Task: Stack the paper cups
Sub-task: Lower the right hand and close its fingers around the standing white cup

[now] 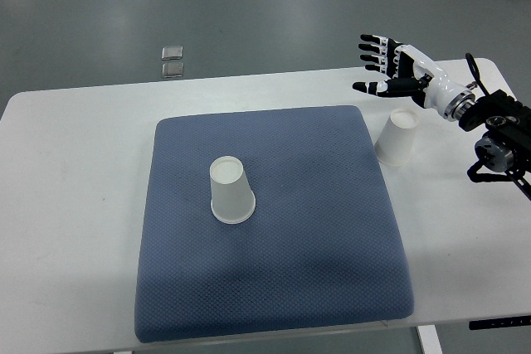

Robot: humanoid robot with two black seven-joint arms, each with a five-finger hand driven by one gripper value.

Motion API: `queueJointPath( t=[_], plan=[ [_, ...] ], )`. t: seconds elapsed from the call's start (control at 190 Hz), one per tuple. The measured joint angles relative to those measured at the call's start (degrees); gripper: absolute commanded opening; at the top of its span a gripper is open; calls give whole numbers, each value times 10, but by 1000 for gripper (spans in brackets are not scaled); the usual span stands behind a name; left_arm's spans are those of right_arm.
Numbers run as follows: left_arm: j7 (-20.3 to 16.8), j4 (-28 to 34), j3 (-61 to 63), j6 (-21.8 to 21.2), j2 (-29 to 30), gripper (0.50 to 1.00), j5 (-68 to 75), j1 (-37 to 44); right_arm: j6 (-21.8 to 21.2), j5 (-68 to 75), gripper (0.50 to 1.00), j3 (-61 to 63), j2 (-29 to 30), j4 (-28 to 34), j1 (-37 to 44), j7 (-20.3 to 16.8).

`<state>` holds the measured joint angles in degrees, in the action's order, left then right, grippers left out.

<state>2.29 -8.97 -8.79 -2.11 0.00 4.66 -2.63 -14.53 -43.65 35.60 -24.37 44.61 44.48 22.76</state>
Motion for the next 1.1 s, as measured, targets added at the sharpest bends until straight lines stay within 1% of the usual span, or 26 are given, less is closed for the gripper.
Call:
queueJointPath(
  t=[0.163,0.295,0.416,0.622,0.785,0.885,1.001,1.101],
  plan=[
    [0,0,0,0,0,1000,0,0,-19,-157,915,0,-42,40,1,11],
    [0,0,0,0,0,1000,0,0,-20,-294,915,-1,-54,44,7,14],
    [0,0,0,0,0,1000,0,0,-16,-377,915,-4,-58,39,9,14],
    [0,0,0,0,0,1000,0,0,2,-433,915,-15,-65,20,11,13],
    [0,0,0,0,0,1000,0,0,16,-481,913,-23,-63,-9,15,13],
    [0,0,0,0,0,1000,0,0,27,-490,911,-38,-60,-22,19,13],
    [0,0,0,0,0,1000,0,0,49,-492,909,-65,-56,-35,24,12],
    [0,0,0,0,0,1000,0,0,61,-492,897,-81,-53,-41,24,12]
  ],
)
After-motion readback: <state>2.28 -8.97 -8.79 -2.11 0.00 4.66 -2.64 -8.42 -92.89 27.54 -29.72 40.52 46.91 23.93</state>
